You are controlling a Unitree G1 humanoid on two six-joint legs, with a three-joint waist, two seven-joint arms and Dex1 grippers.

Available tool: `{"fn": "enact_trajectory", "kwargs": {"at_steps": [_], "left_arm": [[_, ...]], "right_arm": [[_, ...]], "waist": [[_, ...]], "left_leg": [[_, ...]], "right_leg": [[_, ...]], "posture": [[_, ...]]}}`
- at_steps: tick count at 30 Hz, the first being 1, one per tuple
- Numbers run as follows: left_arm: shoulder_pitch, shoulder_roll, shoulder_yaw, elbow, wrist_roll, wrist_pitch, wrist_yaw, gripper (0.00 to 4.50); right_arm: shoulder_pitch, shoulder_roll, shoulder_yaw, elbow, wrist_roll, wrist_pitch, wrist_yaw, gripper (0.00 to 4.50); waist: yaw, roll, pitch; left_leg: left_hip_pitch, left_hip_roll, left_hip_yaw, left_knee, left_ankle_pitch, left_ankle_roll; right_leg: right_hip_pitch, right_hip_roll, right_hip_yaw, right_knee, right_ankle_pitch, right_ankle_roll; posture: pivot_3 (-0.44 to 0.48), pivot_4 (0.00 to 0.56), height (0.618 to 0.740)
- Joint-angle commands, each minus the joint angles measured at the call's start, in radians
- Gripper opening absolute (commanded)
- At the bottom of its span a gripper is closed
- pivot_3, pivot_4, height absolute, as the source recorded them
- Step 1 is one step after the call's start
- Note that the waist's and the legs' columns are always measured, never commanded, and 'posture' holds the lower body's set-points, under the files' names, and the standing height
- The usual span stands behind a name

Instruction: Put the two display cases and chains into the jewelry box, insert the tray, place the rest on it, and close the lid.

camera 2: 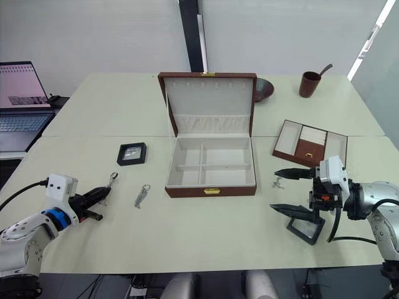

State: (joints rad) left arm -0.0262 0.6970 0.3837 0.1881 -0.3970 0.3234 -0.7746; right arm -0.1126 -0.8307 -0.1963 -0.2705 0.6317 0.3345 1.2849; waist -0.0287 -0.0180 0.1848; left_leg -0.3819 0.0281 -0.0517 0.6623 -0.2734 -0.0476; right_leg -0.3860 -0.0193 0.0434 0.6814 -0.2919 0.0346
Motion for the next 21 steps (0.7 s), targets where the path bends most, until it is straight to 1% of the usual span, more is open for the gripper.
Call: {"fn": "enact_trajectory", "kwargs": {"at_steps": [1,5,10,14,16,19,21], "left_arm": [[0.023,0.003,0.036,-0.144,-0.047,0.047,0.018,0.03],[0.034,0.013,0.034,-0.329,-0.087,0.135,0.060,0.03],[0.001,-0.009,0.023,-0.512,-0.156,0.244,0.136,0.03],[-0.064,-0.068,-0.035,-0.630,-0.202,0.322,0.219,0.03],[-0.118,-0.119,-0.108,-0.684,-0.209,0.350,0.265,0.03],[-0.166,-0.166,-0.151,-0.700,-0.200,0.366,0.312,0.03],[-0.193,-0.197,-0.193,-0.693,-0.167,0.357,0.348,0.03]], "right_arm": [[-0.017,-0.022,-0.036,-0.039,0.035,0.011,-0.001,4.50],[-0.027,-0.023,-0.040,-0.036,0.045,0.019,-0.011,4.50],[-0.040,-0.024,-0.034,-0.026,0.035,0.027,-0.021,4.50],[-0.045,-0.027,-0.038,-0.021,0.033,0.031,-0.033,4.50],[-0.050,-0.028,-0.041,-0.020,0.032,0.038,-0.046,4.50],[-0.050,-0.033,-0.044,-0.025,0.034,0.050,-0.056,4.50],[-0.052,-0.042,-0.047,-0.026,0.035,0.066,-0.061,4.50]], "waist": [[0.000,0.000,0.000],[0.000,0.000,0.000],[0.000,0.000,0.000],[0.000,-0.001,0.000],[0.001,-0.001,0.000],[0.002,-0.001,0.001],[0.001,-0.001,0.001]], "left_leg": [[0.000,0.000,0.000,0.000,0.000,0.000],[0.000,0.000,0.000,0.000,0.000,0.000],[0.000,0.000,0.000,0.000,0.000,0.000],[0.000,-0.001,0.000,0.000,0.000,0.000],[0.000,-0.001,0.000,0.000,0.000,0.000],[-0.001,-0.002,0.000,0.001,0.000,0.000],[0.000,-0.002,0.000,0.000,0.000,0.000]], "right_leg": [[0.000,0.000,0.000,0.000,0.000,0.000],[0.000,0.000,0.000,0.000,0.000,0.000],[0.000,0.000,0.000,0.000,0.000,0.000],[0.000,0.000,0.000,0.000,0.000,0.000],[0.000,0.000,0.000,0.000,0.000,0.000],[0.001,0.001,0.000,0.000,0.000,0.000],[0.001,0.001,0.000,-0.001,0.000,0.000]], "posture": [[0.000,0.150,0.740],[0.000,0.150,0.740],[0.000,0.150,0.740],[0.000,0.150,0.740],[0.000,0.150,0.740],[0.000,0.150,0.740],[0.000,0.150,0.740]]}}
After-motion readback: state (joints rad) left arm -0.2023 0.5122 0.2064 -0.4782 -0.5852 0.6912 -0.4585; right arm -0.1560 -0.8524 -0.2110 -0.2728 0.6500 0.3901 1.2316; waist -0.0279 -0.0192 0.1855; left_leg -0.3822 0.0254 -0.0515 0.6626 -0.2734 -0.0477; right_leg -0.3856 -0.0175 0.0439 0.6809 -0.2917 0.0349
